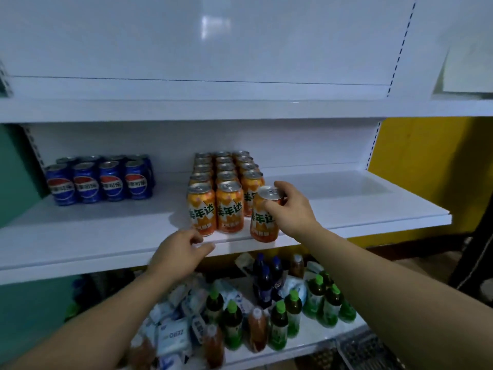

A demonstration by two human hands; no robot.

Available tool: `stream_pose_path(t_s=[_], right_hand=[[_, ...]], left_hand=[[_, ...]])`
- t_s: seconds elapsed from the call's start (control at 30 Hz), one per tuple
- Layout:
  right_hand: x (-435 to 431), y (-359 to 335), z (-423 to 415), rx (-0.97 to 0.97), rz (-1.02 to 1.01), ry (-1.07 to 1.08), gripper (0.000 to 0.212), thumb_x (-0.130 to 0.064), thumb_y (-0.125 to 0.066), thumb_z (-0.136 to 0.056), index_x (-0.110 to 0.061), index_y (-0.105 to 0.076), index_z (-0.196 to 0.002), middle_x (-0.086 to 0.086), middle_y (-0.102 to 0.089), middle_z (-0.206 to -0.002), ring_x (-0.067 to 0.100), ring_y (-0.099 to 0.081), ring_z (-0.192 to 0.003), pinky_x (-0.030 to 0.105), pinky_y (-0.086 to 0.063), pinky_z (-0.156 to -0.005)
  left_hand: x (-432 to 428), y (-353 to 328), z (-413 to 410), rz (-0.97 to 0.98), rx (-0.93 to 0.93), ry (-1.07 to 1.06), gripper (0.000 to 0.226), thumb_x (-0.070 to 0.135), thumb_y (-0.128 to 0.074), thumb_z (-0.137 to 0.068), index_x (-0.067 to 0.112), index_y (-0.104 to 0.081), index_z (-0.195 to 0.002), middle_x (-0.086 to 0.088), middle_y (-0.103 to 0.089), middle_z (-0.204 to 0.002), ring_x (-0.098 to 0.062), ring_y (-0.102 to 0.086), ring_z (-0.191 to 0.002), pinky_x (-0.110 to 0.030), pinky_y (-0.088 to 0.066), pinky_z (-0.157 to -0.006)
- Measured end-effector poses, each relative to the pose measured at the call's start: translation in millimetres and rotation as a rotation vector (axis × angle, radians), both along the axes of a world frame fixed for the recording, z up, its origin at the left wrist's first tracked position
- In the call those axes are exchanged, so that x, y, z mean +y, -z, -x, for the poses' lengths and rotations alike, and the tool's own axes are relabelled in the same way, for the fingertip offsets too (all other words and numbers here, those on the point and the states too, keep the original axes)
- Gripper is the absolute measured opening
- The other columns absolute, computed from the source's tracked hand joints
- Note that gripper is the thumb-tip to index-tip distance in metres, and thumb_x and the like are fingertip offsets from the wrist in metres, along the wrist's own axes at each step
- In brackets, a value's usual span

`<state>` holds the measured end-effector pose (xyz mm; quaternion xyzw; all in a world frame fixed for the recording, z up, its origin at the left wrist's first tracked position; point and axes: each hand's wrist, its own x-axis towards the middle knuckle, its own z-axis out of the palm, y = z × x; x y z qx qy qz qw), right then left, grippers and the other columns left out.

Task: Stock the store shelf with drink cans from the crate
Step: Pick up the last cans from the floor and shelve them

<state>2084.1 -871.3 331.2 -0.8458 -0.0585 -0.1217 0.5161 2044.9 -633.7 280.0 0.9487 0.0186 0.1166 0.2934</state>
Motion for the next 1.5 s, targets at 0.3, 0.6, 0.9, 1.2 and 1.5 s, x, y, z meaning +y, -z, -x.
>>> stream_pose_path(t_s=[0.3, 0.6, 0.9, 1.2, 1.5], right_hand=[[7.0, 11.9, -43.8, 0.027, -0.033, -0.036, 0.061, -0.032, -0.065, -0.087, -0.027, -0.037, -0.141, 0.000, -0.053, -0.132, 0.021, -0.054, -0.116, 0.038, -0.048, -0.095], [1.1, 24.2, -60.4, -0.057, 0.252, -0.097, 0.062, -0.036, -0.063, -0.089, -0.032, -0.036, -0.145, 0.002, -0.037, -0.135, 0.018, -0.046, -0.115, 0.035, -0.044, -0.100], [4.4, 27.3, -57.9, -0.030, 0.228, -0.140, 0.067, -0.025, -0.061, -0.093, -0.033, -0.024, -0.148, -0.001, -0.045, -0.144, 0.021, -0.047, -0.127, 0.036, -0.043, -0.101], [-7.3, -1.2, -31.8, 0.107, 0.400, -0.023, 0.092, -0.040, -0.068, -0.087, -0.026, -0.007, -0.154, 0.002, -0.019, -0.160, 0.025, -0.025, -0.144, 0.039, -0.030, -0.111], [-48.7, -20.0, 36.3, 0.194, 0.616, 0.061, 0.079, -0.056, -0.052, -0.091, -0.020, -0.019, -0.153, 0.007, -0.021, -0.159, 0.030, -0.029, -0.141, 0.041, -0.030, -0.111]], left_hand=[[54.8, 24.7, -43.7, -0.493, 0.275, -0.112, 0.081, 0.074, -0.026, -0.086, 0.027, -0.016, -0.152, 0.002, -0.006, -0.161, -0.020, -0.007, -0.147, -0.053, -0.007, -0.115], [52.4, 33.4, -52.5, -0.537, 0.332, -0.118, 0.084, 0.079, -0.012, -0.082, 0.032, -0.002, -0.152, 0.007, 0.005, -0.161, -0.018, 0.002, -0.148, -0.057, -0.001, -0.115], [52.4, 34.9, -54.7, -0.561, 0.319, -0.128, 0.083, 0.077, -0.012, -0.084, 0.032, -0.004, -0.152, 0.007, 0.004, -0.161, -0.019, 0.003, -0.148, -0.057, -0.002, -0.115], [41.3, 14.4, -16.8, -0.483, 0.374, -0.001, 0.077, 0.071, -0.022, -0.089, 0.028, -0.011, -0.152, 0.003, -0.005, -0.161, -0.018, -0.004, -0.148, -0.054, -0.005, -0.117], [-17.8, -15.2, 48.1, -0.388, 0.292, 0.222, 0.078, 0.069, -0.035, -0.088, 0.027, -0.016, -0.152, 0.001, -0.011, -0.160, -0.020, -0.013, -0.146, -0.049, -0.017, -0.117]])
